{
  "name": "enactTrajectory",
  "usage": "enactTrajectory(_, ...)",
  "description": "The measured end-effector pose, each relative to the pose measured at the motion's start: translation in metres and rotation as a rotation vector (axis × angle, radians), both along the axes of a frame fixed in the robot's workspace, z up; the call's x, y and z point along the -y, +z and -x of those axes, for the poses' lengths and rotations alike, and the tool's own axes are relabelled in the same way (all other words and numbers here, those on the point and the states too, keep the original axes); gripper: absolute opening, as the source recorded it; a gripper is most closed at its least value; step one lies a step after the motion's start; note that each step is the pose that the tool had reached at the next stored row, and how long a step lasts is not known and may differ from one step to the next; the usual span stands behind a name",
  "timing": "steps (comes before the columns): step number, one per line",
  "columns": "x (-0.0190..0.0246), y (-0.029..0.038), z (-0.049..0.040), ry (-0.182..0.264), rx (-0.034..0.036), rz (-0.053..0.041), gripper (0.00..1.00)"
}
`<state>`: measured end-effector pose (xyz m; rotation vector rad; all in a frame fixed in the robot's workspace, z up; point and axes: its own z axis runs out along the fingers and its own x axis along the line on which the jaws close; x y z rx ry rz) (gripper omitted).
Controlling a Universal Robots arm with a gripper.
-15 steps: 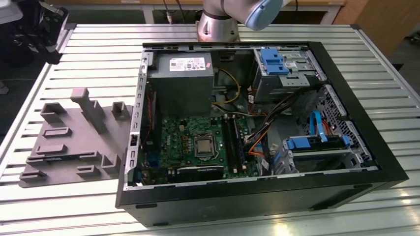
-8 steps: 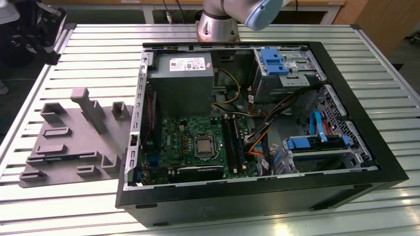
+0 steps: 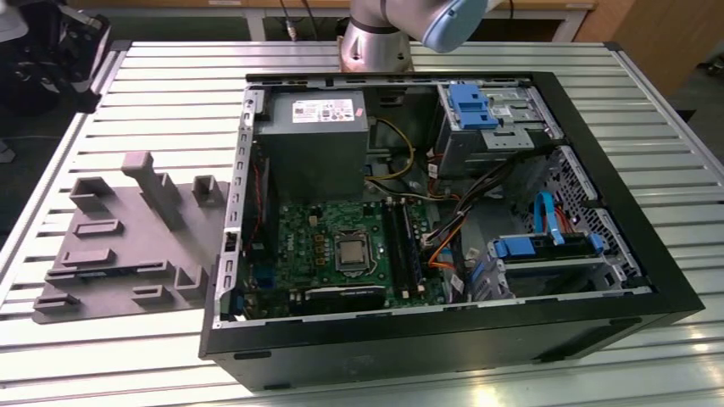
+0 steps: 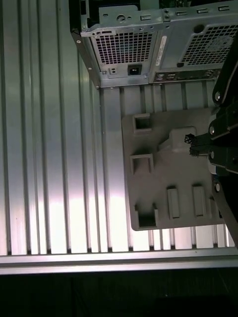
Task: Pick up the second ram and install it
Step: 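Reach for the second ram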
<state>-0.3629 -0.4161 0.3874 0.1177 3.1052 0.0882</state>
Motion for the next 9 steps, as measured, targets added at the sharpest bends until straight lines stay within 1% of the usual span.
enactTrajectory(9,0.0011,-0.0002,0.0030,0.000,0.0006,-0.0007,0.11)
